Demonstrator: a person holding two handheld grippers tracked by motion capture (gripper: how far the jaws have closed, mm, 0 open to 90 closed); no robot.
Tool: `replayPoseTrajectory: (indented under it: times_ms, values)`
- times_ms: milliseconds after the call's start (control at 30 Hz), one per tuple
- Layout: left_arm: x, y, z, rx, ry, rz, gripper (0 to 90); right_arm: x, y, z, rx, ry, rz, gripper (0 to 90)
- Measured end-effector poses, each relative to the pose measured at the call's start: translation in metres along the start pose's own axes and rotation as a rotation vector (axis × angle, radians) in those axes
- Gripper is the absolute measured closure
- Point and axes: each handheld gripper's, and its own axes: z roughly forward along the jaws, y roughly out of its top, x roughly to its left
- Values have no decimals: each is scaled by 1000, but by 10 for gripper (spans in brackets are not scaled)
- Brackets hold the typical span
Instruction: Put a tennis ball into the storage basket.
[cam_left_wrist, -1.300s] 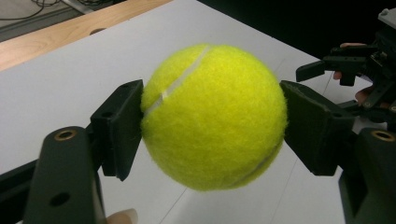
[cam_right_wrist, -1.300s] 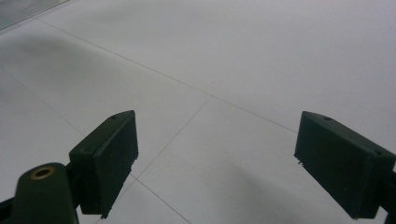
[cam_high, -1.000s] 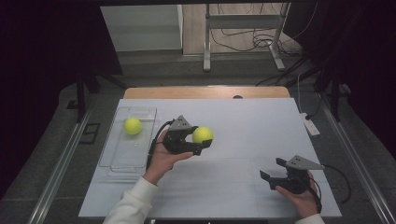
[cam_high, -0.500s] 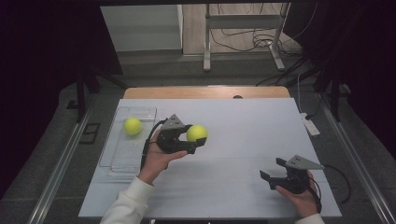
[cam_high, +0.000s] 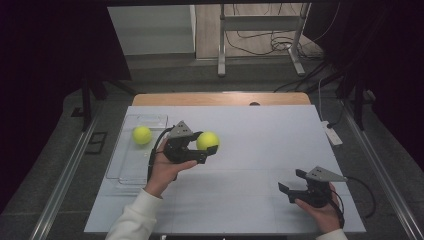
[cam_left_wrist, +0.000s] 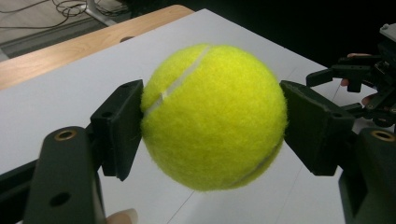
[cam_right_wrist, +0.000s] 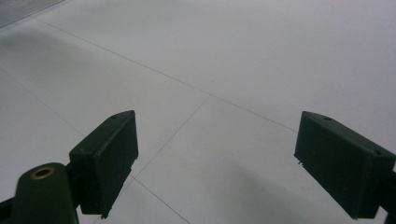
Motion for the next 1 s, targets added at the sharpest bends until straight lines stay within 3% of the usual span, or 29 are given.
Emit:
replayPoseTrajectory:
  times_ms: [1000]
  values:
    - [16, -8, -24, -6, 64, -25, 271, 0, 0, 1, 5, -4, -8, 136]
